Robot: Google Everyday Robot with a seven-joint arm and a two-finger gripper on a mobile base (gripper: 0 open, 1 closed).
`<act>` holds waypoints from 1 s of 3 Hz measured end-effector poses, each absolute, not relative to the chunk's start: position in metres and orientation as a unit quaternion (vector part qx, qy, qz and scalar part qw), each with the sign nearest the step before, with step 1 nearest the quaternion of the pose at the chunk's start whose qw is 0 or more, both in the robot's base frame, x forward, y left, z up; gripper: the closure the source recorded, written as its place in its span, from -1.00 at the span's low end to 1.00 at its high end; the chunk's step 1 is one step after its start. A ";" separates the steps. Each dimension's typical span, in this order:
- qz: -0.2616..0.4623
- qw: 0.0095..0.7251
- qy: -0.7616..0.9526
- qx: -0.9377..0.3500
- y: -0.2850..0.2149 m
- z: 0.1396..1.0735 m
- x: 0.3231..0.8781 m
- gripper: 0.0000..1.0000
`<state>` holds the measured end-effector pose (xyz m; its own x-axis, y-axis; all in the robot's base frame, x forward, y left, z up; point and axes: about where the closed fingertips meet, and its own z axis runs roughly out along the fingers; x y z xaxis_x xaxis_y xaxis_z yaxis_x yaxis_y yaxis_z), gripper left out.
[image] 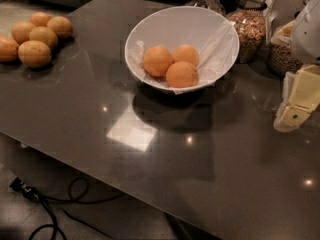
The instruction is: Pick orange from white bowl
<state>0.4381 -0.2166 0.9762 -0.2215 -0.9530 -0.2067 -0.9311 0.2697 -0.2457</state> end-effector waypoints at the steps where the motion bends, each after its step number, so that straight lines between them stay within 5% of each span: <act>1: -0.034 0.159 0.781 -0.603 -0.217 0.976 0.438 -1.00; 3: -0.017 0.180 0.778 -0.602 -0.166 0.956 0.477 -1.00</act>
Offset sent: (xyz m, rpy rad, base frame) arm 0.0369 0.0334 -0.0249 0.0248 -0.0170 -0.0320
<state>0.4775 -0.1656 0.9559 -0.2101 -0.9426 -0.2597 -0.9304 0.2743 -0.2429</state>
